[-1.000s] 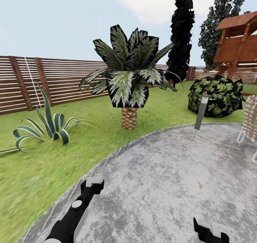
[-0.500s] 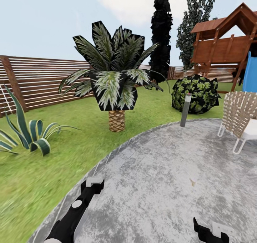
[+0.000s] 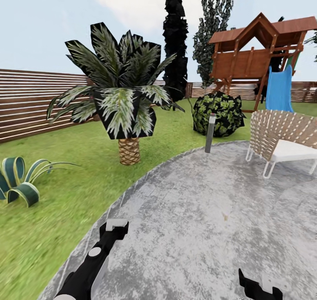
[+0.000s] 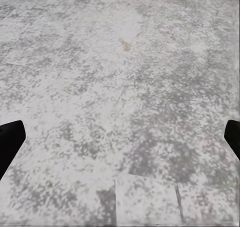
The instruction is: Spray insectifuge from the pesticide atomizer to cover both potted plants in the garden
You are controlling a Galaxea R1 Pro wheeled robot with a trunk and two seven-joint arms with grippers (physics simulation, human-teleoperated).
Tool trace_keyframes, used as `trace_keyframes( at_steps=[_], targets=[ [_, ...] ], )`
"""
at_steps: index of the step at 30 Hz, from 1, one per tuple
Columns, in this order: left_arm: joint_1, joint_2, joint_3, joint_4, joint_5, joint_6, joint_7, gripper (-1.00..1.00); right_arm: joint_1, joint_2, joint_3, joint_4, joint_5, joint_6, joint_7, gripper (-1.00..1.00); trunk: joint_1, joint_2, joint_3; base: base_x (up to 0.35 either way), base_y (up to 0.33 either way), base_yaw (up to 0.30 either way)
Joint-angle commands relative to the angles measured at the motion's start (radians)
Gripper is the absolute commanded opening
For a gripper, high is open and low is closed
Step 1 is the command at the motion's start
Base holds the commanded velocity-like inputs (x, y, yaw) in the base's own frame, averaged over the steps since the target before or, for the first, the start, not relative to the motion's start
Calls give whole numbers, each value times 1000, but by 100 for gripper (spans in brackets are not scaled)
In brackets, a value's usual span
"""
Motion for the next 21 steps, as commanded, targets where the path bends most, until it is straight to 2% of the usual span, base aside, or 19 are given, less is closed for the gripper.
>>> trace_keyframes(
  at_steps=[1,15,21],
  targets=[
    [0,0,2,1,-6,-3,0,100,0,0,0,0,0,-3,0,100,0,0,-1,0,184,-300],
    [0,-1,2,1,-5,-4,0,100,-1,0,0,0,0,-3,0,100,0,0,-1,0,32,-300],
    [0,-1,2,1,-5,-4,0,100,0,0,0,0,1,-2,0,100,0,0,-1,0,229,-300]
  ],
)
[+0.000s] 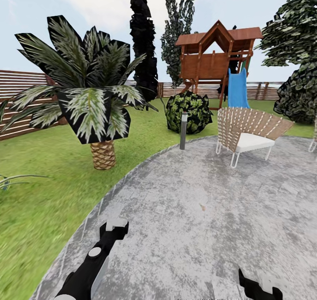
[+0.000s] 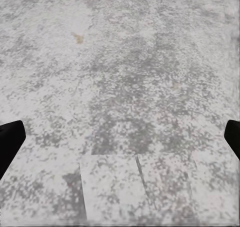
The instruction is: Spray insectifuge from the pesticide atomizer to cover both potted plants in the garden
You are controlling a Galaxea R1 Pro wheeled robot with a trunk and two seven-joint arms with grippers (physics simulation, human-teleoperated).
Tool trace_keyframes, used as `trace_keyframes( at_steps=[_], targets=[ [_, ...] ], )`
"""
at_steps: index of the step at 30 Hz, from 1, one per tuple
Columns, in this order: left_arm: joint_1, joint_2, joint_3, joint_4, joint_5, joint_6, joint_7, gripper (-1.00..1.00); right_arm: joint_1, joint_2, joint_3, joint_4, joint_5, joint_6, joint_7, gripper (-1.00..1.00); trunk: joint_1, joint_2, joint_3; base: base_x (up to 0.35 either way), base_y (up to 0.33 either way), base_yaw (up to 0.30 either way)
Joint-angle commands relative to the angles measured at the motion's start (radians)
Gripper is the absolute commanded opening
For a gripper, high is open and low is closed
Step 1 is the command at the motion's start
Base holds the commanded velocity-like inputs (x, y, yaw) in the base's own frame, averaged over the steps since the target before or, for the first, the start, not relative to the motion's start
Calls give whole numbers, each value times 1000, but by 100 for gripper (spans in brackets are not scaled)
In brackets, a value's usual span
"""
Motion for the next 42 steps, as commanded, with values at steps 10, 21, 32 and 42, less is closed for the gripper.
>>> trace_keyframes(
  at_steps=[10,21,32,42],
  targets=[
    [0,-1,2,1,-5,-4,0,100,-1,0,0,0,1,-3,0,100,0,0,-1,0,152,-300],
    [0,-2,2,1,-6,-4,0,100,-1,0,0,0,1,-3,0,100,0,0,-1,0,1,-300],
    [0,-2,2,1,-6,-4,0,100,-1,0,0,0,1,-3,0,100,0,0,-1,0,0,-300],
    [0,-2,2,0,-6,-4,0,100,-1,0,0,0,2,-3,0,100,0,0,-1,0,0,-300]
  ],
)
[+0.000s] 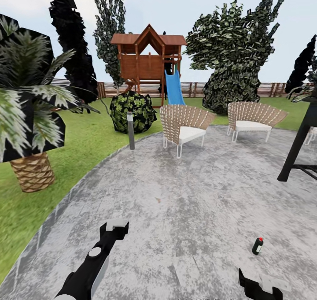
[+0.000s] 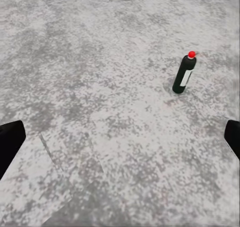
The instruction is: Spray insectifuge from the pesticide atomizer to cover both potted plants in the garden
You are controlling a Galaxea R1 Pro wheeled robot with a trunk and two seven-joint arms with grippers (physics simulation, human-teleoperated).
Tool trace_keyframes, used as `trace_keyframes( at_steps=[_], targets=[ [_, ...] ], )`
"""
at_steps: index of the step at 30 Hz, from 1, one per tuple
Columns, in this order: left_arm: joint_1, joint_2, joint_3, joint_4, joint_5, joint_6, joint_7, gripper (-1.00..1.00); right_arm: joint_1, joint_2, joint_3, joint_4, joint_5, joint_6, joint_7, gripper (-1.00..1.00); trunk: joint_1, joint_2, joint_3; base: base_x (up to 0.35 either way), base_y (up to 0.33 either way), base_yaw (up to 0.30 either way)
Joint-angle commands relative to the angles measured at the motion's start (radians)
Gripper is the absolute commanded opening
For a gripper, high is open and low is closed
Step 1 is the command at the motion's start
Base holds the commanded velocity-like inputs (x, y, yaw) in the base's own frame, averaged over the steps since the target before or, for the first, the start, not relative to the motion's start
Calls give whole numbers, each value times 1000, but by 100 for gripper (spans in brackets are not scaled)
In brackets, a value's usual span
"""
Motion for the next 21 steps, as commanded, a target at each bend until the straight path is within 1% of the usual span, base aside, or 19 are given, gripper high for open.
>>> trace_keyframes(
  at_steps=[1,4,8,15,21],
  targets=[
    [0,0,2,0,-6,-3,0,100,-1,0,0,0,0,-3,0,100,0,0,-1,0,0,-300],
    [0,0,2,1,-5,-2,0,100,-1,0,0,0,0,-3,0,100,0,0,-1,0,49,-300],
    [0,0,2,0,-5,-2,0,100,-1,0,0,-1,1,-3,0,100,0,0,-1,0,165,-277],
    [0,0,2,1,-5,-2,0,100,-1,1,1,-3,4,-3,-2,100,0,0,-1,0,291,-63],
    [0,0,2,0,-5,-2,0,100,-1,2,1,-2,4,-2,-1,100,0,0,-1,0,304,-233]
  ],
)
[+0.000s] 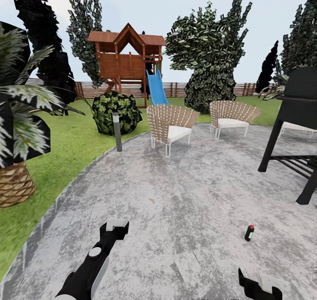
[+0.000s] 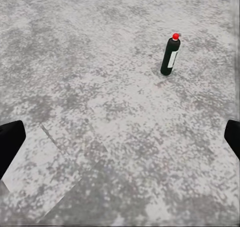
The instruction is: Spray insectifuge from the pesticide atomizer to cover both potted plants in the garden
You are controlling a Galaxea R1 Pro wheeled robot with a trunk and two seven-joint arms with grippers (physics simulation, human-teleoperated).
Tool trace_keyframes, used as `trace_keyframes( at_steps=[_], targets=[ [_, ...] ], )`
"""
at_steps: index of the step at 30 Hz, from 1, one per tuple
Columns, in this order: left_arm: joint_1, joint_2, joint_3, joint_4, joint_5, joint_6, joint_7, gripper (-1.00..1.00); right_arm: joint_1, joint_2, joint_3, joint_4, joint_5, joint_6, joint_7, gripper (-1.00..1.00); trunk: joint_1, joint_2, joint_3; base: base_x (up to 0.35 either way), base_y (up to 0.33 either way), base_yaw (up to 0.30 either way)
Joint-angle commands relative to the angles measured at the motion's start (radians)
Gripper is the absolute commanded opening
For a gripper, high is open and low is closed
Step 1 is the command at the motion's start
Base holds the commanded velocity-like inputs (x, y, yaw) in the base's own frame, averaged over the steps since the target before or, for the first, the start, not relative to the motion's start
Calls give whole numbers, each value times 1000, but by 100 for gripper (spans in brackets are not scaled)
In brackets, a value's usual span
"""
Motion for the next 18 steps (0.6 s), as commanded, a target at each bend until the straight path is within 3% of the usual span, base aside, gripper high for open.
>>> trace_keyframes(
  at_steps=[1,18],
  targets=[
    [0,0,2,1,-5,-4,0,100,-1,0,0,0,0,-3,0,100,0,0,-1,0,284,-275],
    [0,0,2,1,-5,-3,0,100,-1,0,0,0,-1,-3,1,100,0,0,-1,0,216,-280]
  ],
)
